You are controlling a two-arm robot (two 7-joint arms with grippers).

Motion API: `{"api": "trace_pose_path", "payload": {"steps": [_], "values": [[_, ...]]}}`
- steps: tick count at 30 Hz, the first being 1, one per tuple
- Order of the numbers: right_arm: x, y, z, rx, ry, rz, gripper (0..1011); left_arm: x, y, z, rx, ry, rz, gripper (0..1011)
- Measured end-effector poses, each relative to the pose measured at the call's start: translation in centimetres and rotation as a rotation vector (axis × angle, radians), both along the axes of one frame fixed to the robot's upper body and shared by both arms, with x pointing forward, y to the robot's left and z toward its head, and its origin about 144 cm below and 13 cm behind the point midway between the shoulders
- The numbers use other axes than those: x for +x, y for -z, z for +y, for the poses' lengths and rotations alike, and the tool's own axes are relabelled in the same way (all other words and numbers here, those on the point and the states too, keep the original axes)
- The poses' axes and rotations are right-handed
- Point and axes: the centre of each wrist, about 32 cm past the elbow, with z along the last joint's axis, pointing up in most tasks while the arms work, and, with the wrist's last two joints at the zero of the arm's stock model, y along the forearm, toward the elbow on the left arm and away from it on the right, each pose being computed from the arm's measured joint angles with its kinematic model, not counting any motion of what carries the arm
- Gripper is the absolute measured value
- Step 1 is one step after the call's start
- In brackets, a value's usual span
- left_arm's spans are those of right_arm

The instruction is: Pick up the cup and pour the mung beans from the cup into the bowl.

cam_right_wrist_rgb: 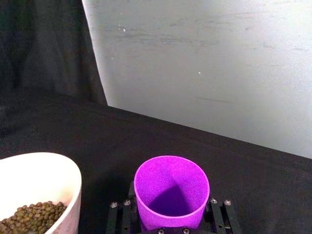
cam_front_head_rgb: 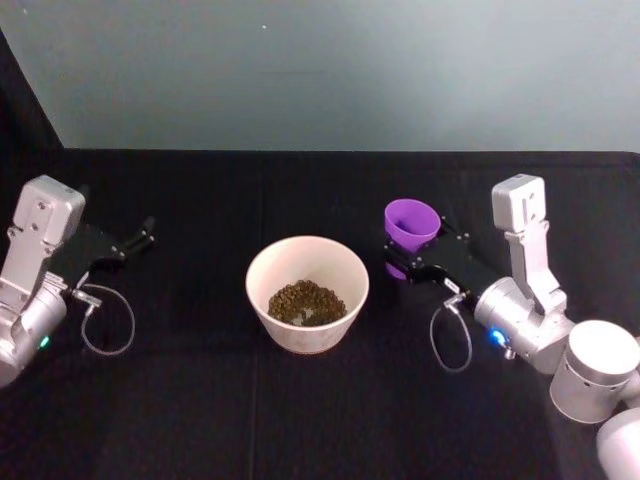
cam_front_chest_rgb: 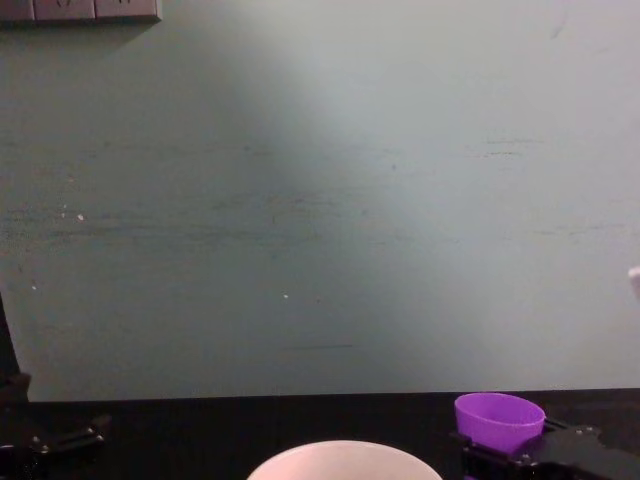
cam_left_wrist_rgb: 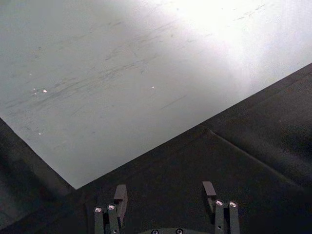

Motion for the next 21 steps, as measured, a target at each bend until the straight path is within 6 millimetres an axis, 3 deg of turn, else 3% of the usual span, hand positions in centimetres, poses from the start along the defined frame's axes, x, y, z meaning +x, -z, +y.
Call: {"api": "trace_pose_path", "payload": {"steps": [14,21], "values": [[0.13,0.15,-0.05,-0.006,-0.009,0.003,739,0.0,0.0,0.0,0.0,0.0,0.0,1000],[0.17,0.25,-0.04,0.01,-0.015,-0.011,927,0.0,0.0,0.0,0.0,0.0,0.0,1000]]}}
